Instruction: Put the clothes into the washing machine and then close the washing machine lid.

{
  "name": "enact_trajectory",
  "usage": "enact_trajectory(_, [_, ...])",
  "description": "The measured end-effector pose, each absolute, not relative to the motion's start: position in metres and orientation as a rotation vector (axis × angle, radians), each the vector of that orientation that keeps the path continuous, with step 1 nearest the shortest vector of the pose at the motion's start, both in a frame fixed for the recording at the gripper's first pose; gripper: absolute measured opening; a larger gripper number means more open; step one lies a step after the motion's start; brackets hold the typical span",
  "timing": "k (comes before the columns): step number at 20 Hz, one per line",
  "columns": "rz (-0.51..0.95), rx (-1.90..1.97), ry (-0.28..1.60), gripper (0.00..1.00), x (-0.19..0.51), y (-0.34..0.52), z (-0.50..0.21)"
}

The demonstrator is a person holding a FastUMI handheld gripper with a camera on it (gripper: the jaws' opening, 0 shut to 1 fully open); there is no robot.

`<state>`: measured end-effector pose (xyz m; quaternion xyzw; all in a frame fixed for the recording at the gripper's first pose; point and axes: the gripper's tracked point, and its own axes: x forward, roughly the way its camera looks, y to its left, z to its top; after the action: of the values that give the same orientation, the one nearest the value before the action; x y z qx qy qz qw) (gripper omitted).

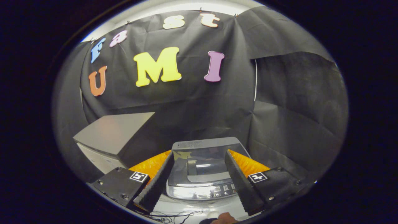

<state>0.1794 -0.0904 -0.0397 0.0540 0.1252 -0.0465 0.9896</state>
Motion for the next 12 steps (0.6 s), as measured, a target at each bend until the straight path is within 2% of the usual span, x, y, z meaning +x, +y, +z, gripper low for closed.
enact_trajectory(5, [-0.082, 0.095, 0.07, 1.0, 0.103, -0.1, 0.016])
enact_trajectory(9, [-0.031, 0.037, -0.008, 1.0, 0.023, -0.113, 0.022])
enact_trajectory(12, [0.041, -0.013, 0.006, 1.0, -0.029, -0.115, 0.006])
